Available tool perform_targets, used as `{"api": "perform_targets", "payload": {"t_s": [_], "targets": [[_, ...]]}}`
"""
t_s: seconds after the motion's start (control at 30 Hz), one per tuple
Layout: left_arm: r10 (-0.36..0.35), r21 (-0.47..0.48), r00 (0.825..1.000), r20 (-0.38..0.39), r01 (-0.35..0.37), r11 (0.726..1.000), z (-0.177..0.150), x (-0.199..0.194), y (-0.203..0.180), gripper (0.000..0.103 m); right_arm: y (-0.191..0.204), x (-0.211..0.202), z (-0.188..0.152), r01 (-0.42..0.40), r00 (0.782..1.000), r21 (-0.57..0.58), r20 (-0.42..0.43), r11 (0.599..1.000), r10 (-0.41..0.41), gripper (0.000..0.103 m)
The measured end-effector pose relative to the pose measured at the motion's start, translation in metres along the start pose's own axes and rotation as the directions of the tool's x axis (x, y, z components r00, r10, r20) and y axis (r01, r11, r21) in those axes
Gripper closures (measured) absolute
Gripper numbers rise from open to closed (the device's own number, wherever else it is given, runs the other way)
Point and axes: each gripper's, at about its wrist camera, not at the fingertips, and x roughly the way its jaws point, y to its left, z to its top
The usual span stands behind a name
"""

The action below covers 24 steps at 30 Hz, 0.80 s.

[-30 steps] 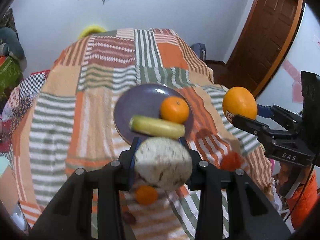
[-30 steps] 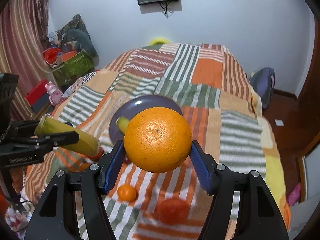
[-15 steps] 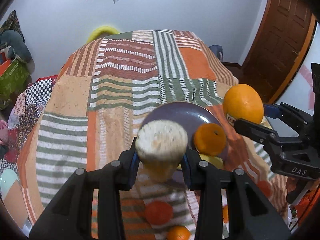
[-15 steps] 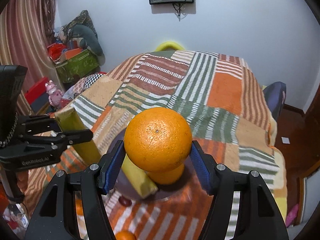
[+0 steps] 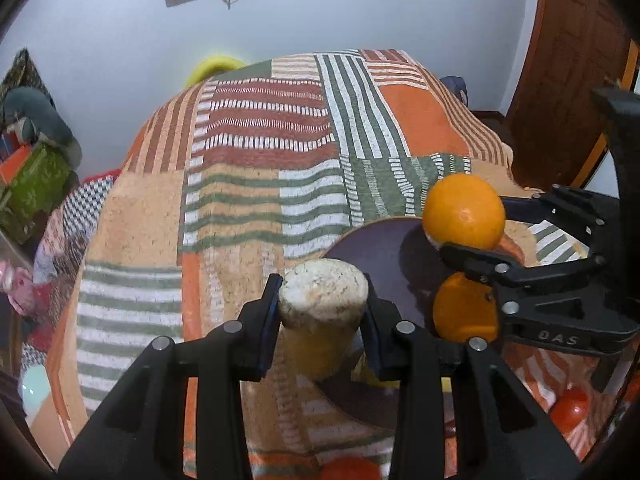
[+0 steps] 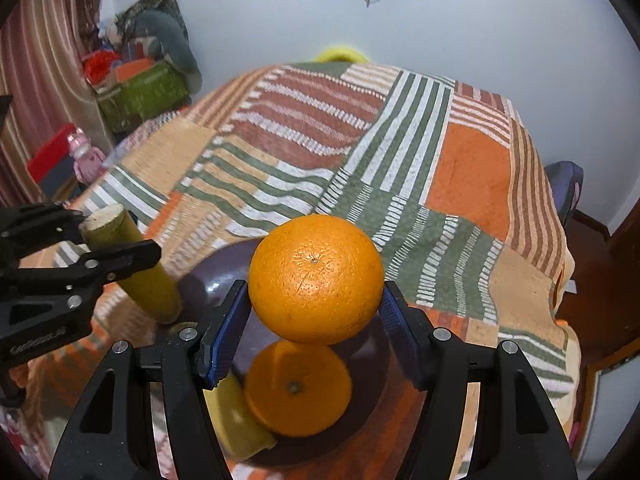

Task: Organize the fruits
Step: 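Carry the cylinder and orange to the plate and set them down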

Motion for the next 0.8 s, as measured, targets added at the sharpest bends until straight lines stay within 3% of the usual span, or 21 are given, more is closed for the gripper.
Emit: {"api": "perform_targets", "payload": {"t_s": [0.17, 0.33, 0.5, 0.63, 0.73, 0.8], "targets": [[-0.034, 0.015, 0.999, -0.007, 0.035, 0.999, 0.008, 0.012, -0.012, 0.067, -0.01, 0.017, 0.001, 0.011, 0.999, 0.003, -0.035, 1.0, -0.011, 0.041], [-0.021, 0.054, 1.0, 0.002, 0.021, 0.998, 0.015, 0.019, -0.024, 0.067, -0.013, 0.026, -0.002, -0.012, 0.999, 0.004, -0.053, 1.0, 0.012, 0.041], [-0.065, 0.023, 0.998, -0.016, 0.066, 0.998, 0.021, 0.025, -0.025, 0.064, -0.008, 0.038, -0.007, -0.025, 0.995, -0.033, -0.097, 0.999, 0.022, 0.04], [-0.138, -0.028, 0.989, -0.047, 0.137, 0.99, 0.021, 0.03, -0.023, 0.043, -0.003, 0.034, -0.01, -0.026, 0.996, -0.06, -0.082, 0.998, 0.021, 0.038], [-0.136, -0.035, 0.99, -0.034, 0.135, 0.99, 0.019, 0.027, -0.025, 0.042, -0.003, 0.02, -0.008, -0.038, 0.998, -0.057, -0.05, 0.998, 0.035, 0.027], [-0.145, -0.043, 0.989, -0.029, 0.144, 0.989, 0.019, 0.022, -0.024, 0.042, -0.001, 0.012, -0.008, -0.024, 0.999, -0.076, -0.029, 0.997, 0.022, 0.025]]}}
